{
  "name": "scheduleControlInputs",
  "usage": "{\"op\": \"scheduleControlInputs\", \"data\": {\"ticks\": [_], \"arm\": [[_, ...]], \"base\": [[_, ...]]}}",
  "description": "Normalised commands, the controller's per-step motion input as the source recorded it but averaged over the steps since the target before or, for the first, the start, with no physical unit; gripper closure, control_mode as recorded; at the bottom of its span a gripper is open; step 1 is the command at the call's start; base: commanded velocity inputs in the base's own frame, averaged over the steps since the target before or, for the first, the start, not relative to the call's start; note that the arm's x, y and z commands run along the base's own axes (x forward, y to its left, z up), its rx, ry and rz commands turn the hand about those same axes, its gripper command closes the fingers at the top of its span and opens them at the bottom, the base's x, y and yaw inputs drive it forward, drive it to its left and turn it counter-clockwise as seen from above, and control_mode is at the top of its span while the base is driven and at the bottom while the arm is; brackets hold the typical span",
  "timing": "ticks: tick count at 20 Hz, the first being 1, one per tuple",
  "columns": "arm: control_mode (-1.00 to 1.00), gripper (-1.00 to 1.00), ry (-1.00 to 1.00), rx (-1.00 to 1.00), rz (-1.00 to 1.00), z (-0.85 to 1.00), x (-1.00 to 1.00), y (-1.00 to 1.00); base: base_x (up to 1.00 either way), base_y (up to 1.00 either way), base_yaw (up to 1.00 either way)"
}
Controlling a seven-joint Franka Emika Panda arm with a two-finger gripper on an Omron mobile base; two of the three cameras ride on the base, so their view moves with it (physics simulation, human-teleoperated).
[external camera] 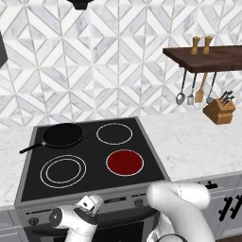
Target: Turn off the front right burner of the stove.
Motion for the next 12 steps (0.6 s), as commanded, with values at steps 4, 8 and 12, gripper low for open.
{"op": "scheduleControlInputs", "data": {"ticks": [4, 8, 12], "arm": [[-1.0, 1.0, 0.1, 0.63, -0.29, 0.13, 0.19, -0.22], [-1.0, 1.0, 0.08, 0.61, -0.3, 0.1, 0.26, -0.22], [-1.0, 1.0, 0.02, 0.57, -0.29, 0.02, 0.31, -0.22]], "base": [[0.0, 0.0, 0.0], [0.0, 0.0, 0.0], [0.0, 0.0, 0.0]]}}
